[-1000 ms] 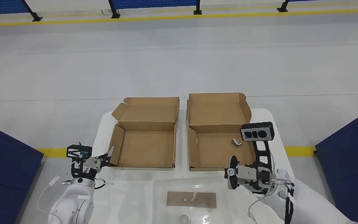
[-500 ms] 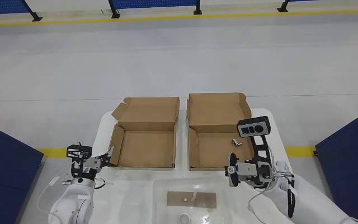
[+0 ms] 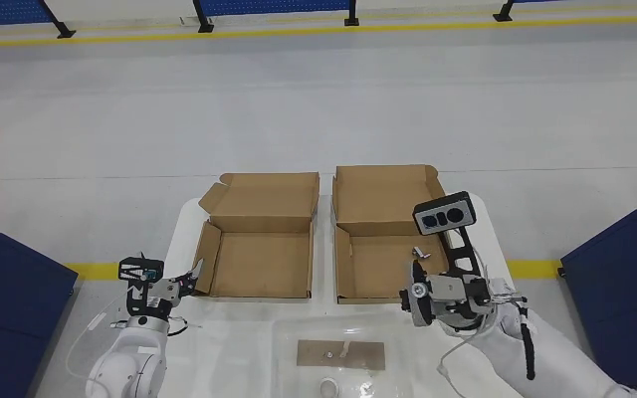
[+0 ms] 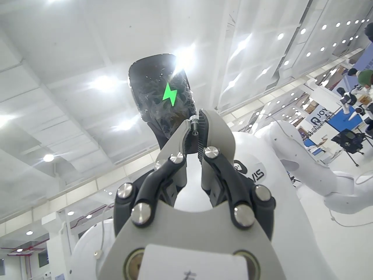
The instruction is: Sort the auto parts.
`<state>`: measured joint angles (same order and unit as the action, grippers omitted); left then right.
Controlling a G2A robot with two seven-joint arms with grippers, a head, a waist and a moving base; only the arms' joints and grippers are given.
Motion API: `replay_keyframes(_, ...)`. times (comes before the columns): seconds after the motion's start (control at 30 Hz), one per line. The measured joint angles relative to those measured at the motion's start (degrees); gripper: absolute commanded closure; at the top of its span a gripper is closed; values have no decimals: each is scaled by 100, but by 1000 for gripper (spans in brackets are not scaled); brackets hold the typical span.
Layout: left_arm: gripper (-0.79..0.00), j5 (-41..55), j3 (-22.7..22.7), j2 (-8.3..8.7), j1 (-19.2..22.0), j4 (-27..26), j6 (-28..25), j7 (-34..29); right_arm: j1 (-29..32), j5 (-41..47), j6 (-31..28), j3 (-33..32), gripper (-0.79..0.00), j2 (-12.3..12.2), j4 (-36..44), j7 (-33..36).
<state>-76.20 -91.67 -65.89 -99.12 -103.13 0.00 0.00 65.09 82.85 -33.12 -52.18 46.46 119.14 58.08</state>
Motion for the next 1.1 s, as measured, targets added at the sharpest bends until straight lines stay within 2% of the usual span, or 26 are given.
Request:
replay_keyframes(0.27, -785, 0, 0, 0, 0, 0, 0, 0, -82, 188, 169, -88, 0, 193, -51, 153)
replay_keyframes(0.53, -785, 0, 0, 0, 0, 0, 0, 0, -75, 189, 158, -102, 0, 204, -44, 164)
replay_keyframes(0.77, -785, 0, 0, 0, 0, 0, 0, 0, 93, 102, 381, -234, 0, 289, 106, -244)
replay_keyframes(1.1, -785, 0, 0, 0, 0, 0, 0, 0, 227, 370, 600, -356, 0, 488, 74, -156)
